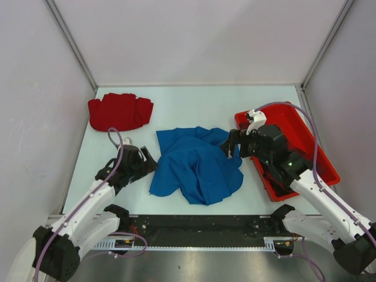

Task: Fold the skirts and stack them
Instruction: Flatten out the skirt at the center of the board.

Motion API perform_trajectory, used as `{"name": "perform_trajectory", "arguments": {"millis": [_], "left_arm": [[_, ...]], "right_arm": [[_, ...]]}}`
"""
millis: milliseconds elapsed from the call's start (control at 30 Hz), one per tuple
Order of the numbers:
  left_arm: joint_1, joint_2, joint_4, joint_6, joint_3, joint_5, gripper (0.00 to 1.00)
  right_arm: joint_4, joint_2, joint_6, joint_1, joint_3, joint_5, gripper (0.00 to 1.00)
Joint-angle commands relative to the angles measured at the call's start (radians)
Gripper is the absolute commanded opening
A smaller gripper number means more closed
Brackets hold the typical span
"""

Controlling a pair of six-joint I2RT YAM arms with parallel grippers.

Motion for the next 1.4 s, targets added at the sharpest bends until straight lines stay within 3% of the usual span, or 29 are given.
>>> {"name": "perform_trajectory", "arguments": {"millis": [0, 100, 233, 300, 567, 667, 700, 800, 867, 933, 1133, 1300, 1367], "left_arm": [[-0.004, -0.178, -0.101, -0.112, -0.101, 0.093, 0.89], [-0.006, -0.27, -0.137, -0.133, -0.165, 0.11, 0.84], [-0.015, -0.321, -0.149, -0.159, -0.222, 0.24, 0.68], [-0.036, -0.321, -0.207, -0.176, -0.227, 0.207, 0.67], [-0.113, -0.205, -0.137, -0.21, -0.25, 0.191, 0.65], [-0.119, -0.131, -0.071, -0.213, -0.245, 0.187, 0.55], [-0.121, -0.102, -0.077, -0.213, -0.239, 0.127, 0.52], [-0.121, -0.073, -0.03, -0.209, -0.23, 0.069, 0.42], [-0.121, -0.062, 0.008, -0.198, -0.221, 0.084, 0.06], [-0.121, -0.064, -0.005, -0.175, -0.196, 0.034, 0.0], [-0.121, -0.139, -0.059, -0.009, 0.081, -0.241, 0.0], [-0.119, -0.069, 0.102, 0.213, 0.434, -0.255, 0.0], [-0.119, -0.017, 0.258, 0.331, 0.549, -0.217, 0.0]], "right_arm": [[0.075, 0.001, 0.019, 0.009, 0.005, -0.075, 1.0], [0.065, 0.012, 0.019, 0.014, 0.005, -0.069, 1.0], [0.04, 0.024, 0.024, 0.017, 0.005, -0.06, 1.0], [0.029, 0.026, 0.024, 0.02, 0.005, -0.049, 1.0], [0.015, 0.013, 0.012, 0.025, -0.003, -0.016, 1.0], [0.015, 0.006, 0.01, 0.025, -0.004, -0.005, 1.0], [0.014, 0.001, 0.007, 0.026, -0.006, -0.006, 1.0], [0.012, -0.005, 0.001, 0.025, -0.009, -0.005, 1.0], [0.003, -0.011, -0.002, 0.025, -0.009, 0.006, 1.0], [-0.009, -0.02, -0.013, 0.025, -0.011, 0.01, 1.0], [0.028, -0.062, -0.025, 0.025, -0.049, 0.021, 1.0], [0.025, -0.115, -0.023, 0.025, -0.058, 0.086, 1.0], [0.011, -0.151, -0.022, 0.025, -0.06, 0.122, 1.0]]}}
